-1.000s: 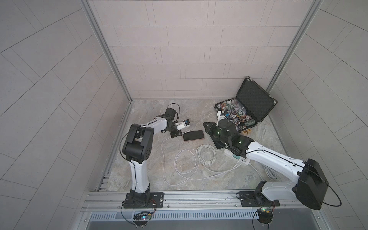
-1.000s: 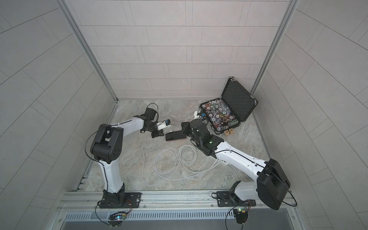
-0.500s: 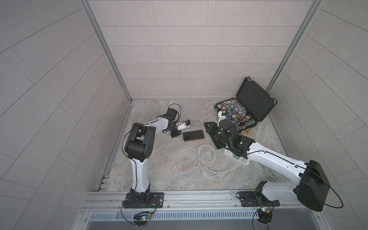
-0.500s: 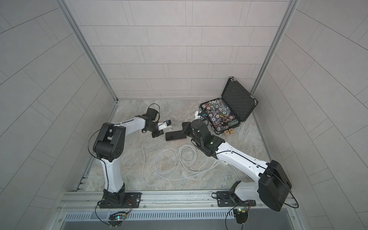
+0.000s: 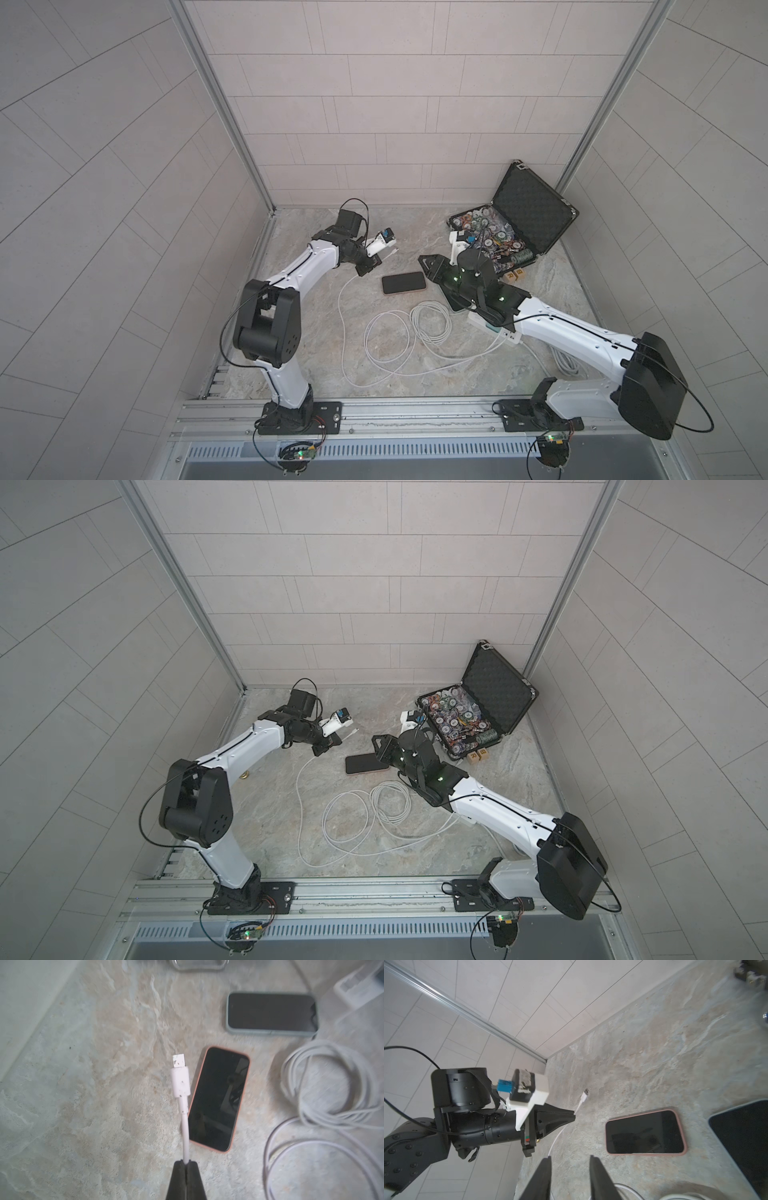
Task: Plug the charging cable into the phone
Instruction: Pick up the charging cable from the center of the board.
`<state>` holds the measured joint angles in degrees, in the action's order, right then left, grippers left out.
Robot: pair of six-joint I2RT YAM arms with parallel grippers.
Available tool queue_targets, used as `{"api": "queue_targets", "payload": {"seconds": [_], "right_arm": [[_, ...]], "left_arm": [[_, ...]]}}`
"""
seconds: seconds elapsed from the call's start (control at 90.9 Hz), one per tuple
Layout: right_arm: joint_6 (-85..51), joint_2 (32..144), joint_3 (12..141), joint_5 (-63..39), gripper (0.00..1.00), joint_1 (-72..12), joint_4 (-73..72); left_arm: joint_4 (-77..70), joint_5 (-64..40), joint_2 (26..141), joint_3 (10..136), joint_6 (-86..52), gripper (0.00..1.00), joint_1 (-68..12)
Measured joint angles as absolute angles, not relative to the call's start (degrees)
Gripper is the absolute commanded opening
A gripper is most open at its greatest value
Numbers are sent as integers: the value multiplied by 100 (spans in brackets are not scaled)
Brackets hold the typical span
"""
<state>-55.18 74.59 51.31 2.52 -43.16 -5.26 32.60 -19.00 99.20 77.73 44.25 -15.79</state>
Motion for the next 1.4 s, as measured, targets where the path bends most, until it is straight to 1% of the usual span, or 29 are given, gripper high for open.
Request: {"api": "queue_targets", "payload": {"seconds": [0.132,0.396,0.539,0.682,0.881,1.046,1.156,1.299,1.398], "right_arm": [[-5288,7456,4888,-113,50,-4316,-1041],[-5249,7446,4525,-305,49,-4316,-1992],[-5428,7485,4534,-259,47,-4316,-2397],[-5590,7793,4757,-187,45,-4316,-2539],[-5841,8283,5061,-34,46,-4340,-2668],[-5999,8713,5457,45,45,-4355,-2663],[-6093,8984,5666,51,41,-4377,-2703],[-6191,9177,5699,246,30,-4471,-2720],[-6206,9227,5697,351,27,-4523,-2786]], "left_arm": [[3293,-2305,9706,7813,3361,0,-1577],[2679,-2891,8772,7244,1170,0,-1577],[2296,-3194,8659,7096,572,0,-1579],[2182,-3404,8670,6936,294,0,-1584],[2095,-3621,8670,6936,141,0,-1586],[2038,-3791,8670,6932,80,0,-1590],[1975,-3835,8670,6904,71,0,-1588],[1964,-3911,8670,6904,38,0,-1590],[1957,-3981,8670,6901,36,0,-1590]]}}
